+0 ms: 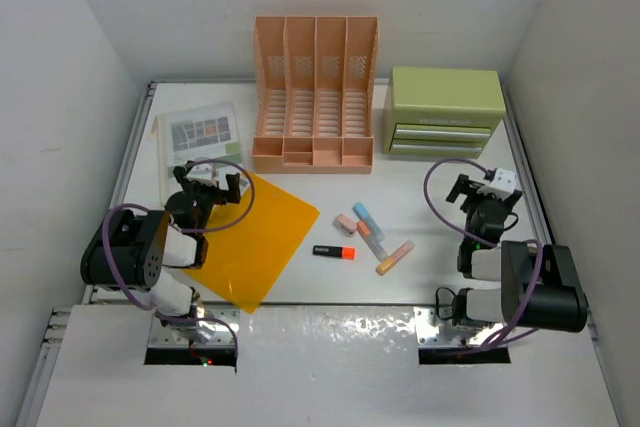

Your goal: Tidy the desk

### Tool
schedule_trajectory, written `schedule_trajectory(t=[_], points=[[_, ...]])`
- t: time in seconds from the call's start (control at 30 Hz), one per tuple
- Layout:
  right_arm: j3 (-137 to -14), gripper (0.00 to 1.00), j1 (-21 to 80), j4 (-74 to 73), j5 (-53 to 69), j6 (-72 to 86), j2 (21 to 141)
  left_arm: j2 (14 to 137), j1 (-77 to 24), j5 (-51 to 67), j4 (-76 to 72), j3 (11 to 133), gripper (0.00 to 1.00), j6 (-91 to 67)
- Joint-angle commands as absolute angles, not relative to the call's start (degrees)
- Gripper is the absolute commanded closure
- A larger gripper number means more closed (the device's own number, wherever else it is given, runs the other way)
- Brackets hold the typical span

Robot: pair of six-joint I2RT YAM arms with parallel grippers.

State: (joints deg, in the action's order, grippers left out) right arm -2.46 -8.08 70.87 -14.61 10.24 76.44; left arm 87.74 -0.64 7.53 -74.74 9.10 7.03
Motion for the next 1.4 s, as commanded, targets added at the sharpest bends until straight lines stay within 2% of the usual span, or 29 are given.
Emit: schedule_trajectory(t=[0.0, 0.03, 0.07, 0.17, 0.2, 0.27, 0.3, 0.4, 0.43, 0.5, 0.57, 0.67, 0.83, 1.1, 1.37], points=[[-2.5, 0.01, -7.6, 59.6, -11.9, 9.7, 74.5, 86.8, -0.1, 7.6, -77.5, 9.7, 0.0, 7.0], [-5.6, 0.01, -7.6, 48.6, -11.8, 9.6, 73.7, 86.8, -0.1, 7.6, -77.4, 9.7, 0.0, 7.0], [-10.5, 0.01, -7.7, 44.4, -11.9, 11.2, 72.3, 86.8, -0.1, 7.8, -77.4, 9.8, 0.0, 7.0], [-11.9, 0.01, -8.2, 45.9, -6.9, 14.7, 64.4, 83.8, 0.8, 10.9, -73.0, 12.0, 0.0, 7.6], [-12.6, 0.01, -8.2, 45.9, -6.6, 15.8, 62.2, 77.8, 1.4, 11.9, -54.9, 19.3, 0.0, 8.4], [-18.9, 0.01, -8.2, 35.8, -10.7, 20.0, 57.5, 73.3, 1.4, 14.5, -39.9, 27.9, 0.0, 11.7], [-21.7, 0.05, -8.3, 26.9, -12.4, 21.4, 57.0, 71.0, 1.6, 14.1, -31.0, 34.5, 0.0, 11.9], [-30.7, 0.1, -9.1, 17.4, -7.7, 26.7, 59.1, 72.5, 1.6, 15.2, -15.4, 45.2, 0.01, 14.4], [-34.3, 0.11, -9.8, 16.3, -1.2, 28.5, 60.4, 72.9, 1.6, 16.3, -12.7, 46.7, 0.01, 14.6], [-37.1, 0.16, -12.8, 13.9, 3.9, 36.6, 64.7, 73.5, 1.6, 17.0, -7.0, 49.7, 0.03, 13.6], [-37.8, 0.26, -15.0, 15.3, 8.9, 46.2, 67.8, 73.0, 1.6, 16.6, -4.3, 50.6, 0.03, 11.9], [-35.1, 0.34, -18.0, 27.5, 12.6, 57.5, 71.2, 72.2, 1.5, 15.3, -2.9, 50.4, 0.03, 12.7], [-35.5, 0.34, -18.0, 32.9, 14.2, 64.9, 76.8, 72.5, 1.6, 13.7, -0.3, 50.6, 0.02, 16.1], [-36.6, 0.35, -18.0, 32.1, 8.5, 65.0, 81.2, 73.7, 1.4, 18.9, -0.5, 50.4, 0.02, 16.0], [-37.4, 0.39, -18.0, 35.0, 4.7, 65.1, 84.0, 73.7, 1.4, 18.9, -1.6, 49.8, 0.02, 16.1]])
